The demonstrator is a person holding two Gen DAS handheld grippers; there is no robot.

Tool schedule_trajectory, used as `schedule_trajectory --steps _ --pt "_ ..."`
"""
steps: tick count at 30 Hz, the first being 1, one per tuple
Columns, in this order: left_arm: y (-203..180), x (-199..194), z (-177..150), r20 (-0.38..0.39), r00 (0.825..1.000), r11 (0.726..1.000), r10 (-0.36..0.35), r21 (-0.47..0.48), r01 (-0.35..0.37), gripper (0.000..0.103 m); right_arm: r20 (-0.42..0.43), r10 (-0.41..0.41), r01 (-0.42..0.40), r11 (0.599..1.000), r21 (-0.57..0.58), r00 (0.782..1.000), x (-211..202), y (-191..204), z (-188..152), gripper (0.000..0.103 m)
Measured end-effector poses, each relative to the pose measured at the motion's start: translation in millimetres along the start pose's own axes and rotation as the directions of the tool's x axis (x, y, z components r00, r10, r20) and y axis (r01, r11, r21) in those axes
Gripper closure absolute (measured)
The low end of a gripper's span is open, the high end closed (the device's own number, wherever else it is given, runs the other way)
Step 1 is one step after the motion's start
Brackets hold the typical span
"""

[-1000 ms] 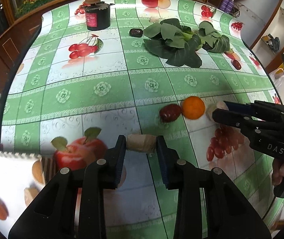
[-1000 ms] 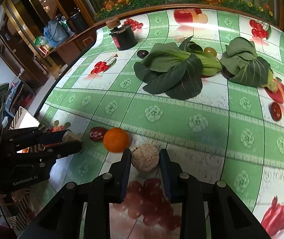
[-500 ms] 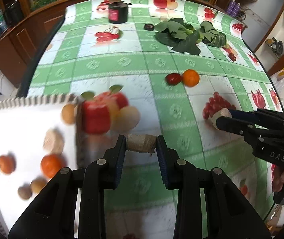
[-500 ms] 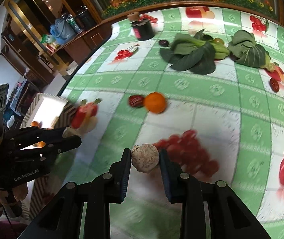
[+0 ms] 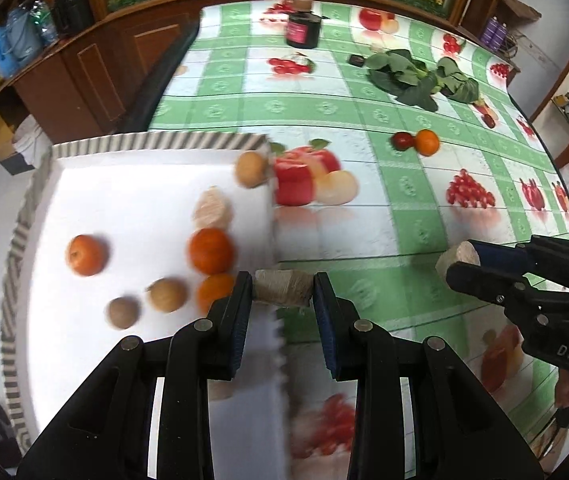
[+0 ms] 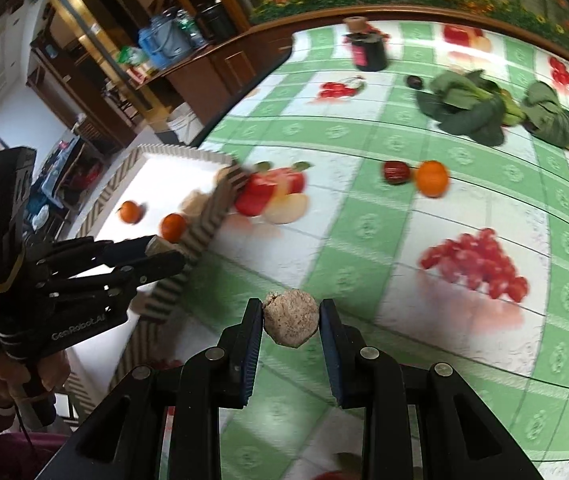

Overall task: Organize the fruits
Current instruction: 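Carry the bread cube and round bread over the white tray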

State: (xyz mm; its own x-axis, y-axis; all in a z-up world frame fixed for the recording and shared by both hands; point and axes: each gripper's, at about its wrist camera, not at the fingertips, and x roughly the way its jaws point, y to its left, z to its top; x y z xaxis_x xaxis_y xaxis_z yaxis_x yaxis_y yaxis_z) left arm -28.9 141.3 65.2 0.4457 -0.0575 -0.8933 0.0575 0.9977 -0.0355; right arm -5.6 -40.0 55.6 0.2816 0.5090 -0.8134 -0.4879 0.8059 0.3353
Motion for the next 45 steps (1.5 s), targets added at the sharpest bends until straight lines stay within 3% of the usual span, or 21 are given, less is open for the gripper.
schedule_trajectory --steps 15,24,35,45 --pt "89 -24 -38 -0.016 0.998 0.986 0.068 -0.151 -0.07 0.072 -0.054 0.1 -0.107 0.984 -0.142 0.994 35 92 9 0.075" --pt "123 -24 -52 -0.034 0.995 0.977 0.096 -0.187 -0.101 0.072 -0.108 0.134 -0.154 0.965 -0.213 0.985 66 134 15 0.075" --pt "137 -13 -58 -0.065 0.993 0.975 0.1 -0.194 -0.111 0.072 -0.161 0.118 -0.159 0.95 -0.269 0.98 106 160 29 0.075" --pt "137 -5 -56 -0.069 0.992 0.978 0.109 -0.173 -0.12 0.071 -0.18 0.079 -0.127 0.953 -0.276 0.981 128 159 27 0.075"
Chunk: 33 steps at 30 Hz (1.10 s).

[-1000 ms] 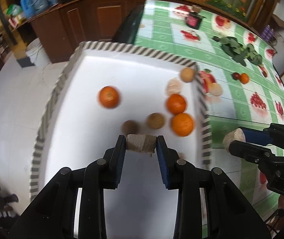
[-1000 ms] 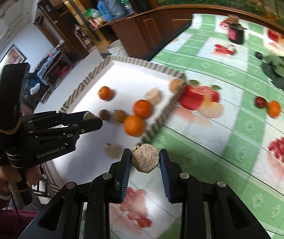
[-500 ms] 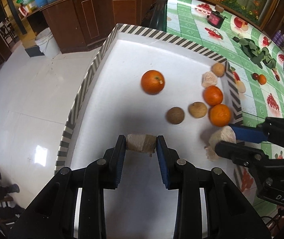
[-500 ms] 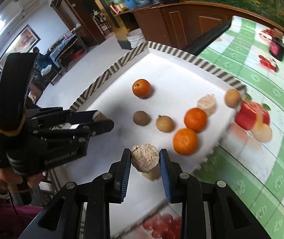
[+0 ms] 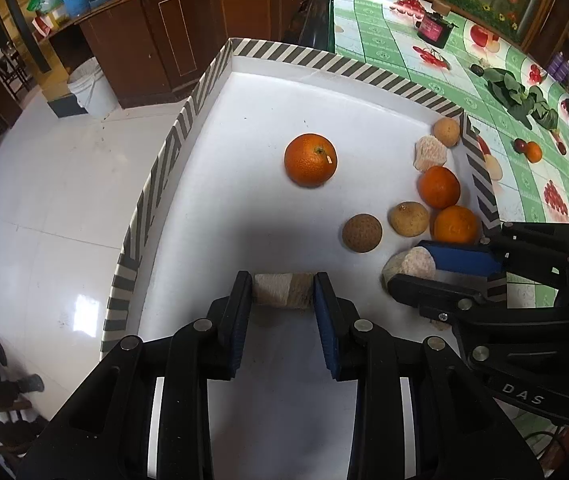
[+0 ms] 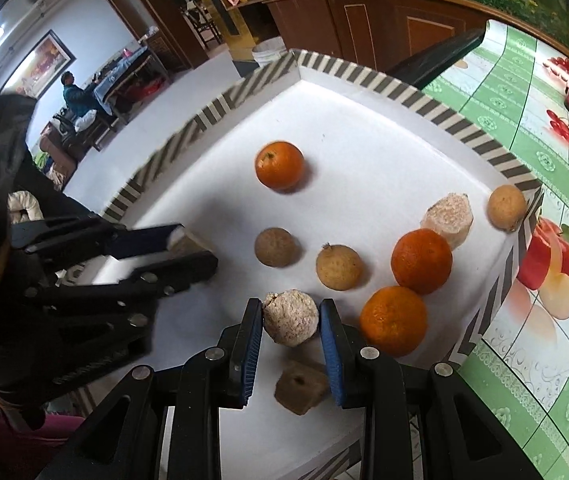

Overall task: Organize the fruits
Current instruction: 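Open both tools to drop the breads into the tray, then move both open tools back over the foods on the tablecloth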

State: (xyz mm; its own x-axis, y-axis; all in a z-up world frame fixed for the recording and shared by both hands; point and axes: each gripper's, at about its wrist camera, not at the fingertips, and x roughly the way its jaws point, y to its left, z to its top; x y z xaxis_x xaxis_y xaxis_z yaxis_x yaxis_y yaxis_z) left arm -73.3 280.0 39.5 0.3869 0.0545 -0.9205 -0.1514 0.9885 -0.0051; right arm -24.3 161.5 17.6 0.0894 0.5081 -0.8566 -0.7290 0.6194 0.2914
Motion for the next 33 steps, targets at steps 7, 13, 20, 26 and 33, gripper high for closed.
schedule_trajectory --steps 7,13,20,26,33 --pt "4 0 2 -0.008 1.0 1.0 0.02 -0.014 -0.02 0.06 0.015 -0.011 0.011 1.0 -0.017 1.0 -10 5 0 0.065" --pt "9 -5 1 -0.025 0.999 0.999 0.033 -0.032 -0.034 0.06 0.063 0.008 -0.007 1.0 -0.021 0.998 -39 -1 0 0.065" --pt "6 -20 -5 -0.006 1.0 0.998 -0.009 -0.069 0.009 0.045 0.082 0.028 -0.032 0.999 0.044 0.996 -59 -22 -9 0.065" --pt "11 -21 -19 -0.033 0.999 0.993 -0.017 -0.115 0.014 0.042 0.101 0.046 -0.05 0.998 0.031 0.994 -68 -22 -5 0.065" --pt "8 -51 -17 0.042 0.999 0.993 0.001 -0.115 0.003 0.042 0.103 0.05 -0.053 0.998 0.026 0.993 -77 -23 -12 0.065"
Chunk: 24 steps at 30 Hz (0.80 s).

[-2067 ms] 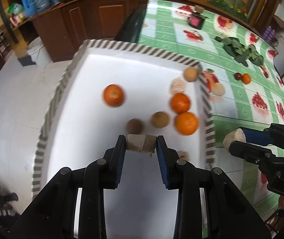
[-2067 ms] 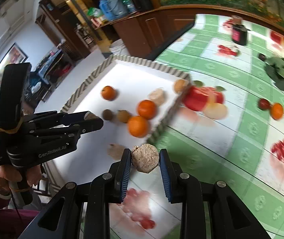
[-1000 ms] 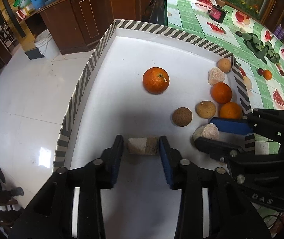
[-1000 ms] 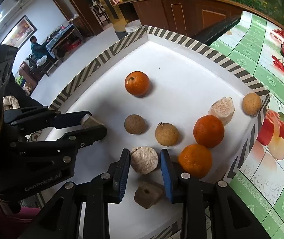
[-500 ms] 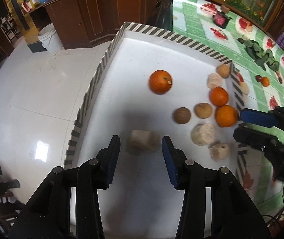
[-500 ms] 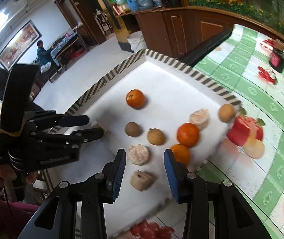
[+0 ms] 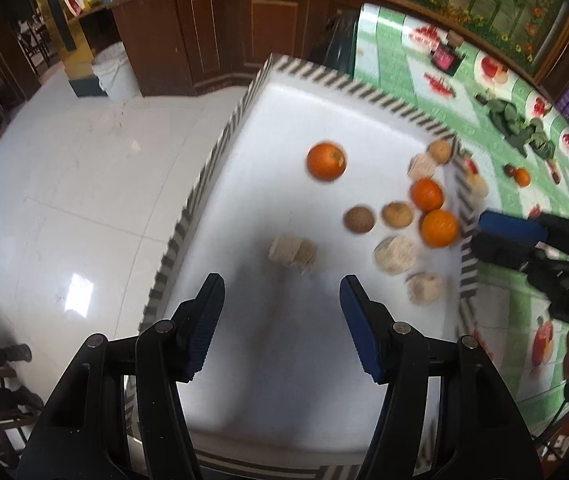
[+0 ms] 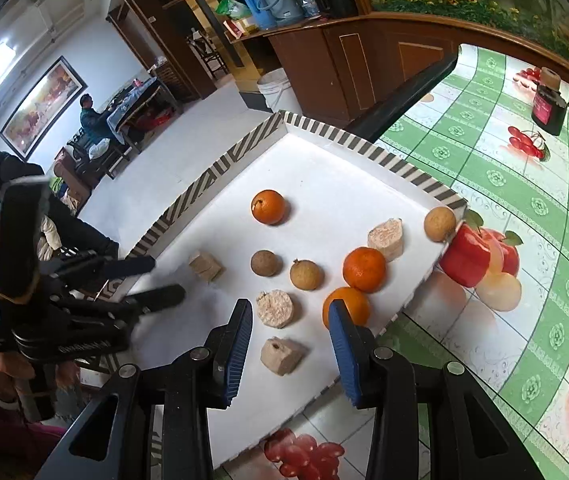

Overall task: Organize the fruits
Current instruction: 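Move both open tools back over the foods on the tablecloth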

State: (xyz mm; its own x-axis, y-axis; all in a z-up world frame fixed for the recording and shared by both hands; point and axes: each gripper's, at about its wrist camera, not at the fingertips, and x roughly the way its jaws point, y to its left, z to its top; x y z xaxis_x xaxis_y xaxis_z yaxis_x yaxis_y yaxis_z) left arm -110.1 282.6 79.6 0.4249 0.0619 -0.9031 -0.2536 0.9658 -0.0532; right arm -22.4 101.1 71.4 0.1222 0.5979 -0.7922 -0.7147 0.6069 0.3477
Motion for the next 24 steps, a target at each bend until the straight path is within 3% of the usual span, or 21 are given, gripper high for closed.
schedule_trajectory --steps 7,12,19,24 --pt "-43 -11 14 0.05 0.996 0.996 -0.078 0.044 0.076 0.042 0.017 -0.056 0.055 0.996 0.071 0.998 -26 -33 -21 0.065" --pt "-83 -2 22 0.024 0.99 0.987 -0.137 0.091 0.134 0.042 0.023 -0.129 0.124 0.981 0.146 0.991 -54 -66 -44 0.065" --pt "-139 15 36 -0.012 0.983 0.969 -0.186 0.165 0.185 0.043 0.023 -0.24 0.223 0.93 0.292 0.97 -87 -132 -74 0.065" --pt "-169 23 53 -0.012 0.979 0.956 -0.205 0.212 0.203 0.043 0.036 -0.288 0.261 0.908 0.328 0.957 -98 -165 -73 0.065"
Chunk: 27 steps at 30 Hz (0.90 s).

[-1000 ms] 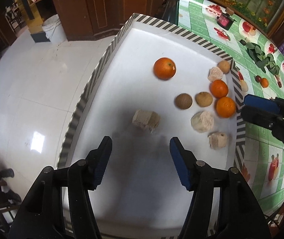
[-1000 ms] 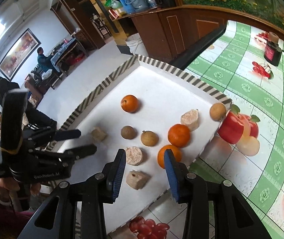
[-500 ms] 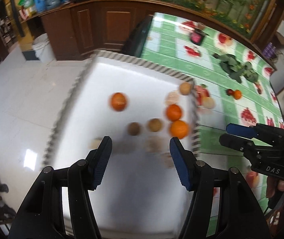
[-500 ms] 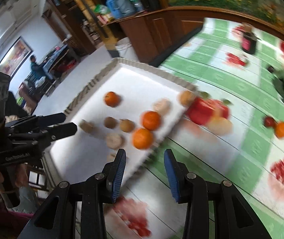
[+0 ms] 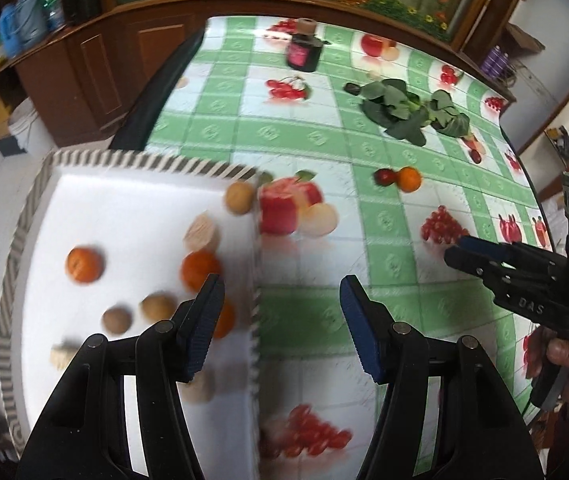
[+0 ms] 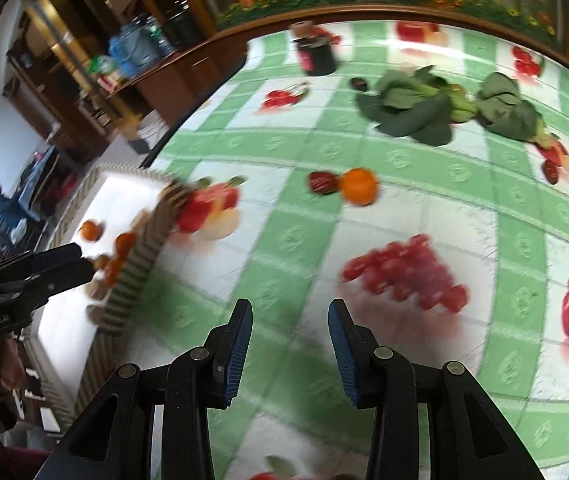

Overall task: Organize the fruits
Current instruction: 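Move both open tools back over the foods on the tablecloth, then grasp an orange with the right tool while the left tool grasps a red date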

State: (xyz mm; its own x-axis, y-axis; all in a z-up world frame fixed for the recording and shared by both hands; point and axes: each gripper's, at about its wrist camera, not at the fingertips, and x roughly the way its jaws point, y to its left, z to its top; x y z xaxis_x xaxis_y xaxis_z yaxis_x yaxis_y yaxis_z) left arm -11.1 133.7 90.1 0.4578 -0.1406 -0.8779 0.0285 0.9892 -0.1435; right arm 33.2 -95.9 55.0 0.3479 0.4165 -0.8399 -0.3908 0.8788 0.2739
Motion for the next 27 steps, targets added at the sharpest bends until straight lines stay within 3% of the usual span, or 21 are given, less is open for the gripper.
schedule_trajectory --steps 14,21,24,27 --pt "-33 51 44 -0.035 0.999 0.997 -0.025 0.075 0.028 0.043 0.013 -0.086 0.087 0.991 -0.098 0.996 52 -32 57 0.065" --pt "-50 78 63 -0.048 0.998 0.992 -0.038 0.118 0.044 0.043 0.006 0.004 -0.004 0.995 -0.096 1.0 68 -45 71 0.065" --pt "-57 91 71 -0.058 0.997 0.99 -0.053 0.126 0.06 0.043 0.011 0.017 -0.016 0.994 -0.107 1.0 69 -45 72 0.073" --pt "-66 101 78 -0.061 0.996 0.987 -0.067 0.14 0.075 0.043 0.01 0.028 -0.027 0.996 -0.086 1.0 66 -50 73 0.074"
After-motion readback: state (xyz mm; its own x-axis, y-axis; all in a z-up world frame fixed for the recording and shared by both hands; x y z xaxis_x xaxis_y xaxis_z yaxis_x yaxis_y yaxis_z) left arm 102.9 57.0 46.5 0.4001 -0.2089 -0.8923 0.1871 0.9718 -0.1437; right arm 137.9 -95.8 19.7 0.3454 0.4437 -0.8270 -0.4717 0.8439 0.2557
